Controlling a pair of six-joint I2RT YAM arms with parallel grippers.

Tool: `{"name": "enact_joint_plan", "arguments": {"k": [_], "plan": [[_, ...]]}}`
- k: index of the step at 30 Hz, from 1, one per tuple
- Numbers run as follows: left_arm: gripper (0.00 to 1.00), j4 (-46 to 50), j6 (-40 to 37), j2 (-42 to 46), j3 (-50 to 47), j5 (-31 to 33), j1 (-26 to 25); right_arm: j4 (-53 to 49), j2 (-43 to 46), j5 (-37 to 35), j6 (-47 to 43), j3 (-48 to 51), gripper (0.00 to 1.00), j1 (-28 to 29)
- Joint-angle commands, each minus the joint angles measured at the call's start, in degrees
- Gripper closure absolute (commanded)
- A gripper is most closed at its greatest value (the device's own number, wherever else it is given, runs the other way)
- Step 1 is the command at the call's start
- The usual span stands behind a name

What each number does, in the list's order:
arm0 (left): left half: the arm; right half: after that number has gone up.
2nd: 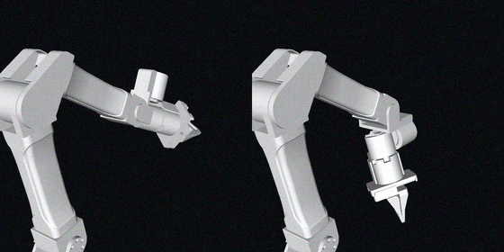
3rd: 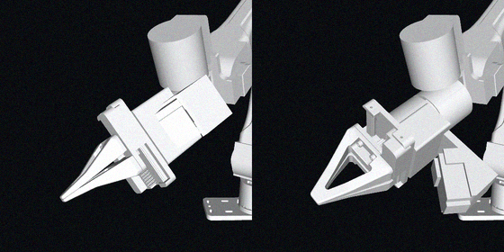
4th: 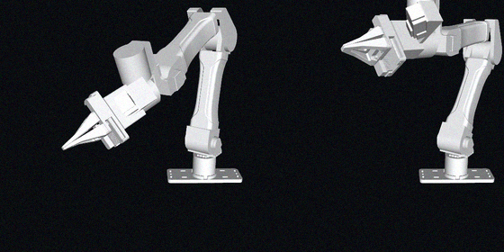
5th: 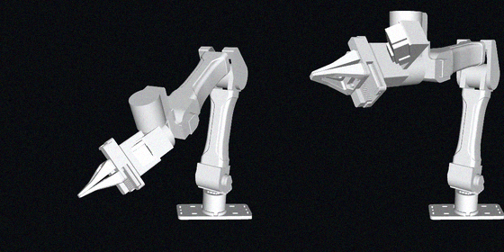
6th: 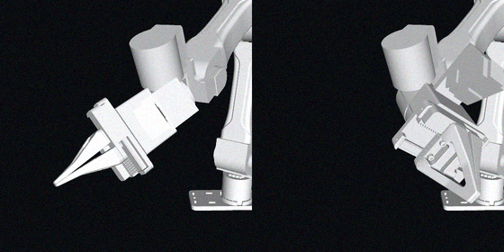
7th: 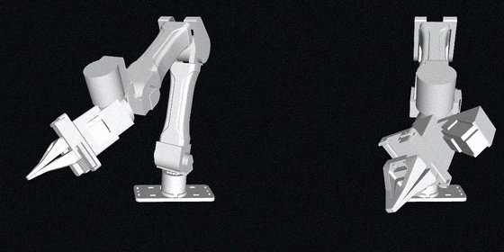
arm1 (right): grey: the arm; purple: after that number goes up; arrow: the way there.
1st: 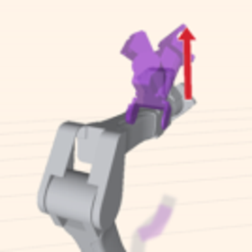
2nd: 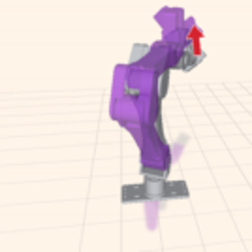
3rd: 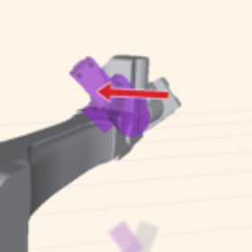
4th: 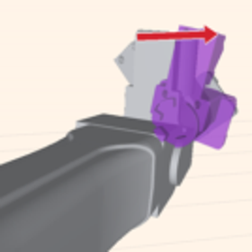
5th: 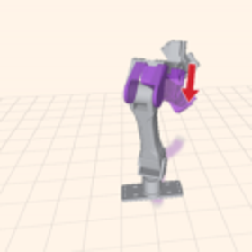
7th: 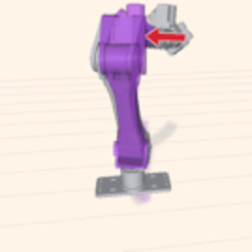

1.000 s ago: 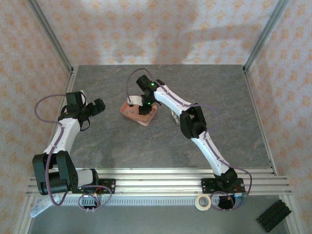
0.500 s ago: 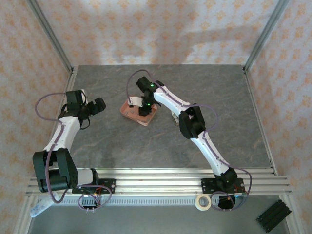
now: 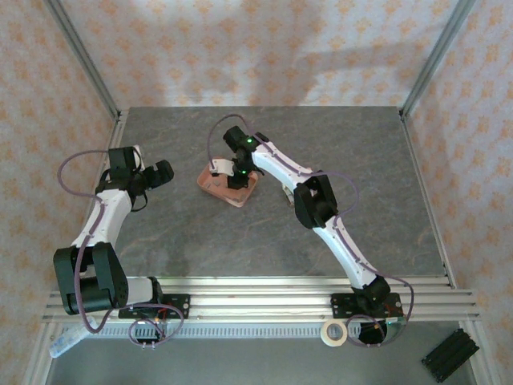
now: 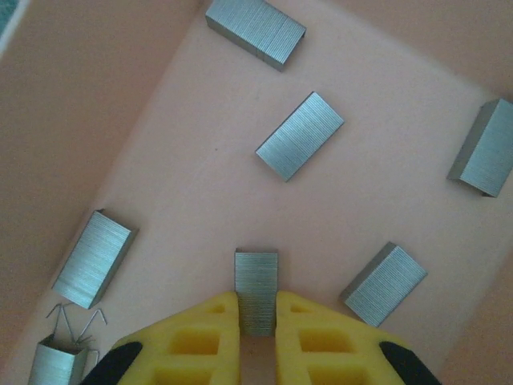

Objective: Load the staples into the stapler

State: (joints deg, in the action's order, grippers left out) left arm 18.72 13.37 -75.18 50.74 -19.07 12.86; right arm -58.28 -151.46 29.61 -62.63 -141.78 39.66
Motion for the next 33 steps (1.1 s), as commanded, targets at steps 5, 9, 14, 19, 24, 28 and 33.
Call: {"name": "enact_joint_plan", "arguments": {"k": [5,9,14,19,24,28,33], "plan": [[0.03,0.5,-0.9,1.4,0.1,0.4,0.5,1.6,-0.7,-4.2,-1.8,-1.2,0.90,1.7],[0.03,0.0,-0.6,2.5,-0.1,0.4,0.5,3.9,0.6,-5.7,-1.1,-1.2,0.91,2.2],[0.05,0.0,-0.3,4.5,-0.4,0.3,0.5,6.7,3.2,-7.5,-0.2,0.1,0.91,2.6],[0.07,1.5,0.5,6.9,-0.2,1.8,0.2,11.5,8.3,-8.5,2.8,5.6,0.90,2.6],[0.07,2.3,-0.1,9.8,-1.3,5.1,-3.4,15.4,14.5,-7.2,5.7,12.6,0.90,2.3],[0.08,2.4,0.1,12.2,-2.2,8.2,-6.6,19.5,20.4,-7.3,9.6,20.1,0.90,2.0],[0.08,1.2,0.5,14.4,-3.4,9.4,-9.0,27.6,31.6,-8.9,17.4,35.4,0.90,1.8]]}}
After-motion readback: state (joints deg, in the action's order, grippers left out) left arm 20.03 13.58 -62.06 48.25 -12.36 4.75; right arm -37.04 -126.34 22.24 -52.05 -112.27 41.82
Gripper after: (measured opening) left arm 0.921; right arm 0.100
